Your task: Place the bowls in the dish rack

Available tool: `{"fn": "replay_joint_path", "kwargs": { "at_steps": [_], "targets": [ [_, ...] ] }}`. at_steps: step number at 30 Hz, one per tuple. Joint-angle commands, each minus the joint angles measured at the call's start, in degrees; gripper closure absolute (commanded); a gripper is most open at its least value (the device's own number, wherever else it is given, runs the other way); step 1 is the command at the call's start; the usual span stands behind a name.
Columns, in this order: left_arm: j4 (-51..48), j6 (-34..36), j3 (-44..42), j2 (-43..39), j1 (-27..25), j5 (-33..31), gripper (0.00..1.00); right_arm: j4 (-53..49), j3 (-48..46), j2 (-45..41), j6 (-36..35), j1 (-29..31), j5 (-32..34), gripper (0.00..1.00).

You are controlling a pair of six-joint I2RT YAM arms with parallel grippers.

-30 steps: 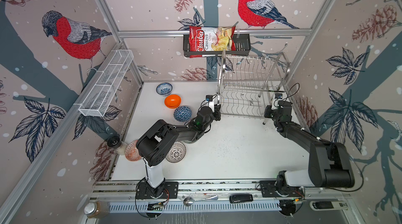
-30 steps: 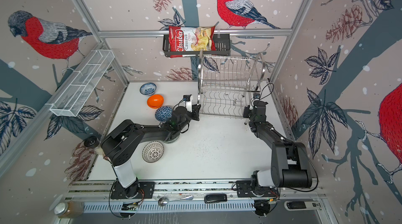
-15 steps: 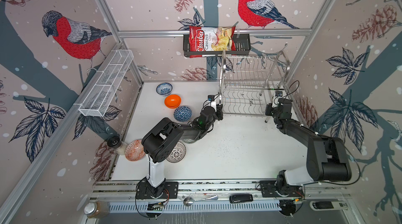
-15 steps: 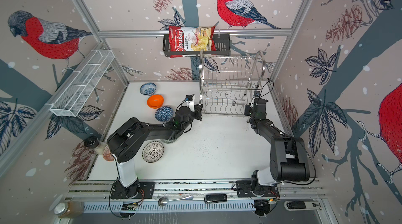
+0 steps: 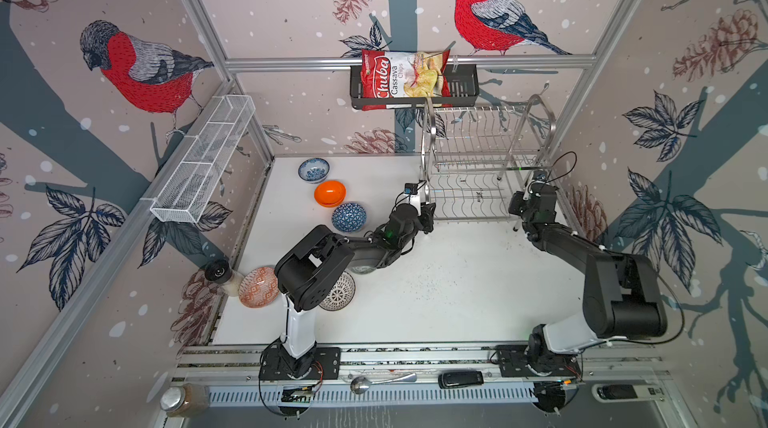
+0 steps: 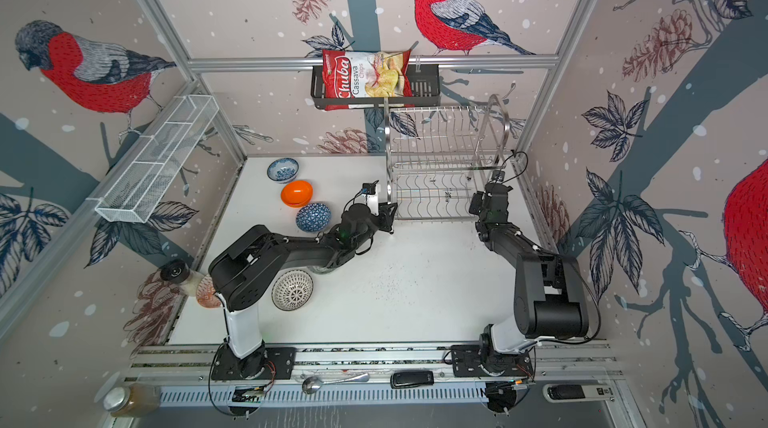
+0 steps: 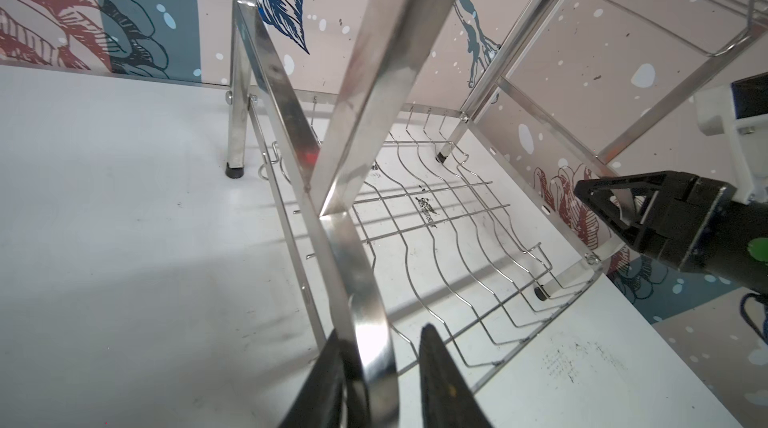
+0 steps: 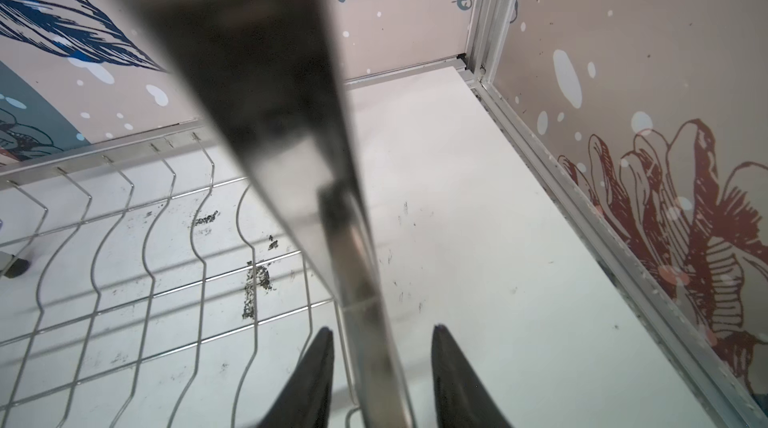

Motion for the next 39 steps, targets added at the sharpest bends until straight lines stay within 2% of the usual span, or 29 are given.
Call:
{"fn": "replay_joint_path", "kwargs": {
  "at_steps": [1,4,6,7,8,11,15,20,25,29,32,36,39],
  "targets": [
    [-1.24,-0.32,0.53,-0.3,-0.16,1.94,0.55,1.2,0.18,-1.07,2.13,0.15,1.58,0.52],
    [-1.51,-0.14,0.06,-1.84,-0.29,0.74,0.4,1.44,-1.25,-3.19,2.63,0.51,1.44,0.43],
    [-2.67,0.15,-0.52,-2.92,-0.38,0.08,0.19,1.28,-2.05,-4.78,3.18,0.59,1.72,0.38],
    [-3.76,0.23,-0.54,-3.6,-0.46,-0.18,0.04,1.25,-2.59,-5.59,3.32,0.66,1.67,0.35],
    [-4.7,0.38,-0.66,-4.22,-0.41,-0.5,0.02,1.23,-3.25,-6.42,3.58,0.76,1.74,0.31],
    [-7.18,0.15,-1.79,-6.47,-0.44,-1.13,0.02,0.75,-4.8,-8.62,4.66,1.01,2.48,0.22],
    [-10.57,0.57,-4.35,-10.28,-0.45,-2.89,0.02,-0.12,-7.43,-12.02,6.22,1.67,3.45,0.0],
    [-14.51,0.93,-8.52,-16.13,-0.49,-5.41,0.02,-2.24,-10.54,-17.24,7.84,4.18,6.19,0.0],
    [-21.85,3.18,-10.26,-21.22,-0.51,-9.13,0.02,-1.79,-14.66,-22.37,8.29,9.87,9.11,0.0],
    [-31.1,-1.66,-8.45,-23.85,-0.49,-15.81,0.02,-3.32,-15.1,-24.1,8.95,13.9,11.5,0.0],
    [-38.88,0.34,-5.54,-25.32,-0.51,-17.55,0.02,-4.09,-14.62,-25.66,9.79,18.56,14.01,0.0],
    [-49.16,-3.75,-2.9,-28.24,-0.42,-24.68,0.02,-4.38,-12.26,-26.61,9.87,27.09,17.75,0.0],
    [-53.66,-5.27,-2.57,-31.77,-0.42,-24.67,0.02,-4.85,-9.13,-24.71,9.46,32.56,19.47,0.0]
  ]
}}
